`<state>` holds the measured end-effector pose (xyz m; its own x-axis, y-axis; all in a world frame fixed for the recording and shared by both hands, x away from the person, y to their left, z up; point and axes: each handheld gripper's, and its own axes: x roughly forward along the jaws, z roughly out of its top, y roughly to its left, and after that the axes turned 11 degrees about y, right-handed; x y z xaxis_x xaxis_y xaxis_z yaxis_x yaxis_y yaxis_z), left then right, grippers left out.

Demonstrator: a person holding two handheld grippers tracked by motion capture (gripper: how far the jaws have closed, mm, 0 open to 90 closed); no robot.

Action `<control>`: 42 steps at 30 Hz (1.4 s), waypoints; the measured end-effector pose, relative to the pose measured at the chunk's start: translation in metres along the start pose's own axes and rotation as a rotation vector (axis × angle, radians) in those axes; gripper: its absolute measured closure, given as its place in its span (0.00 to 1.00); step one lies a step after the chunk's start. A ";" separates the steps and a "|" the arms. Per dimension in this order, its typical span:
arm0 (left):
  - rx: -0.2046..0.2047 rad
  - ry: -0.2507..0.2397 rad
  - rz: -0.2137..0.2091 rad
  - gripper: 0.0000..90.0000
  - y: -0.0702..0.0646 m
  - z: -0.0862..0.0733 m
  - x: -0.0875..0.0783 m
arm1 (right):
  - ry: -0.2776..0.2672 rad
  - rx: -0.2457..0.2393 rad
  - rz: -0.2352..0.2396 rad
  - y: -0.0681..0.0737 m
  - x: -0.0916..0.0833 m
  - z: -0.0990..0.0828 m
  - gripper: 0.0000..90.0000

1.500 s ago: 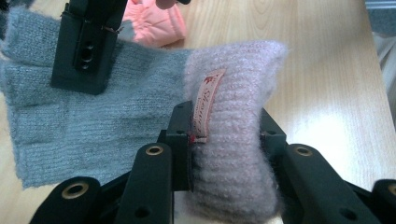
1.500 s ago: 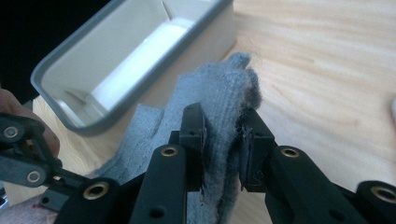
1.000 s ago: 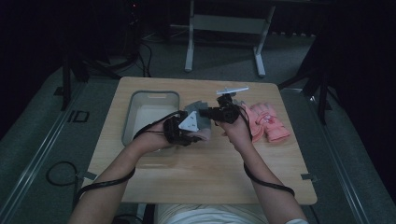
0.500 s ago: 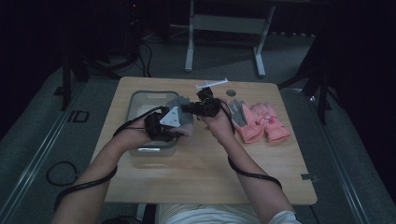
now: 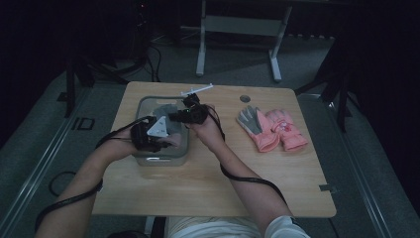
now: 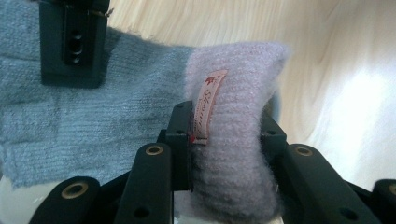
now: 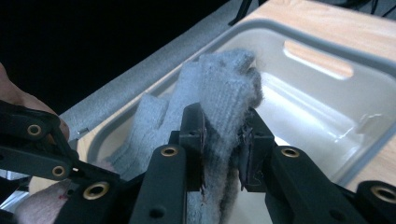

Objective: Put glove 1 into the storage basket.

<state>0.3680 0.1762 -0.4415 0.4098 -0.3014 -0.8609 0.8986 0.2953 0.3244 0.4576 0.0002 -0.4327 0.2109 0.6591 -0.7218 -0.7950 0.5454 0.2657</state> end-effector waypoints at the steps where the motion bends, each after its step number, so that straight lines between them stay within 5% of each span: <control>1: -0.002 0.000 -0.002 0.73 0.001 -0.003 0.005 | 0.008 0.007 0.003 -0.002 0.006 0.001 0.83; 11: 0.063 0.141 -0.007 0.73 0.018 -0.009 0.047 | 0.070 0.037 -0.037 -0.018 0.046 0.001 0.83; 19: 0.090 0.181 -0.024 0.73 0.027 -0.009 0.068 | 0.095 0.082 -0.056 -0.030 0.059 -0.001 0.80; 27: 0.118 0.221 -0.045 0.71 0.024 -0.008 0.081 | 0.097 0.121 -0.079 -0.039 0.056 -0.003 0.59; 33: 0.067 0.211 -0.056 0.61 0.025 -0.008 0.081 | 0.037 0.136 -0.088 -0.046 0.036 -0.004 0.54; 35: 0.022 0.195 -0.058 0.59 0.028 -0.007 0.076 | 0.032 0.130 -0.085 -0.048 0.031 -0.006 0.53; 42: -0.063 0.145 -0.013 0.43 0.038 0.000 0.052 | -0.045 0.095 -0.073 -0.050 0.004 -0.018 0.43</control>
<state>0.4239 0.1719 -0.4743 0.3674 -0.1727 -0.9139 0.8902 0.3499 0.2918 0.4873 -0.0336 -0.4607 0.2934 0.6372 -0.7126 -0.7196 0.6380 0.2741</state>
